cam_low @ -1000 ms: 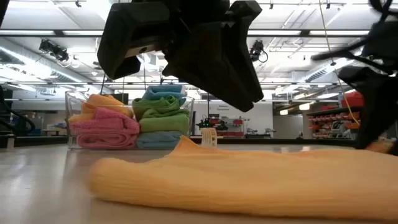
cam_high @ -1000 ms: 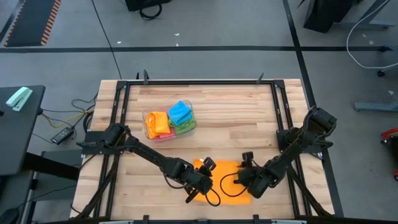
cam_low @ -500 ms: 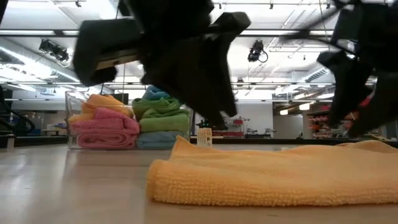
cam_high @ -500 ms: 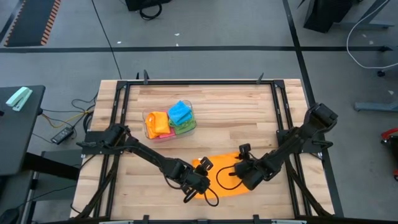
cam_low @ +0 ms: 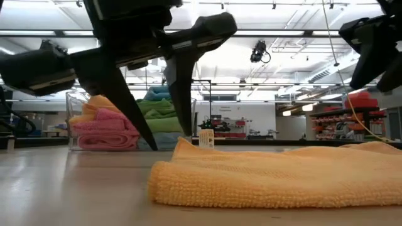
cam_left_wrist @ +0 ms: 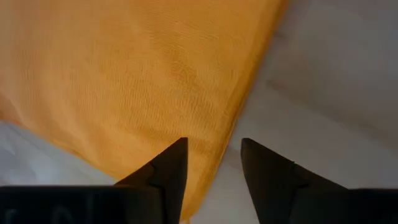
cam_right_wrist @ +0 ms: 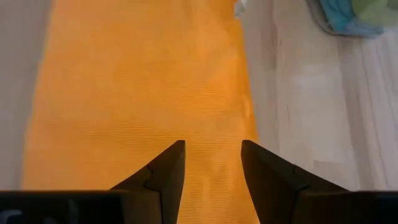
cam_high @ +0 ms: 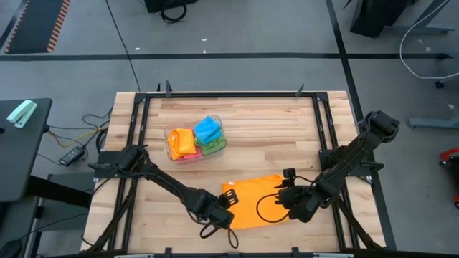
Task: Fold microfiber towels
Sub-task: Fold the yellow microfiber towel
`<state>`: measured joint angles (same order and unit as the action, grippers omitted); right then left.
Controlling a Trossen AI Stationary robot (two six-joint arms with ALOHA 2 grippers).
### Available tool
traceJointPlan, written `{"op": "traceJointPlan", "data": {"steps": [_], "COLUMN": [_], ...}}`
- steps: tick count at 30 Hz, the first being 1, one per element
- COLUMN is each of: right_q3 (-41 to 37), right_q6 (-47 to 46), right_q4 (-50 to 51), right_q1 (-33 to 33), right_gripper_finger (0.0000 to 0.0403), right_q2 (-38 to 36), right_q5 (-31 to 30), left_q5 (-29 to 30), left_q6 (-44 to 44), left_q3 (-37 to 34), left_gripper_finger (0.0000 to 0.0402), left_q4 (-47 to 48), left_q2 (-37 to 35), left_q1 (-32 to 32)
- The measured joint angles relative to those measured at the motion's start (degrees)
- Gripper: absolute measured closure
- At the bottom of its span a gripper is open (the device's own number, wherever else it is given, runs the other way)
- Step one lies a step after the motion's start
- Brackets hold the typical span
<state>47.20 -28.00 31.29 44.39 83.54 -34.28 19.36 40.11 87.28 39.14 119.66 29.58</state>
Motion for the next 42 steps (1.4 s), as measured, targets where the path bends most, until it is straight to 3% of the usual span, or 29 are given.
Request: {"op": "traceJointPlan", "data": {"steps": [8,16,29,36,42], "right_q3": [0.0,0.0,0.0,0.0,0.0], "right_q6": [-1.8,-2.1,-2.1,-2.1,-2.2], "right_q4": [0.0,0.0,-0.2,-0.2,-0.3], "right_q1": [1.1,1.1,1.1,1.1,1.1], "right_gripper_finger": [0.0237,0.0237,0.0237,0.0237,0.0237], "right_q2": [0.0,0.0,0.0,0.0,0.0], "right_q5": [-0.2,-1.2,-1.7,-1.7,-1.7], "left_q5": [0.5,1.3,1.1,-3.0,-5.9], "left_q6": [13.8,19.4,21.1,21.8,17.1], "left_q3": [0.0,0.1,0.1,0.1,0.1], "left_gripper_finger": [0.0211,0.0221,0.0281,0.0306,0.0368], "left_q4": [-1.0,-1.9,-3.1,-2.7,-1.2], "left_q2": [1.2,3.3,4.0,4.0,4.4], "left_q1": [-0.2,-0.5,-1.8,-3.1,-4.2]}}
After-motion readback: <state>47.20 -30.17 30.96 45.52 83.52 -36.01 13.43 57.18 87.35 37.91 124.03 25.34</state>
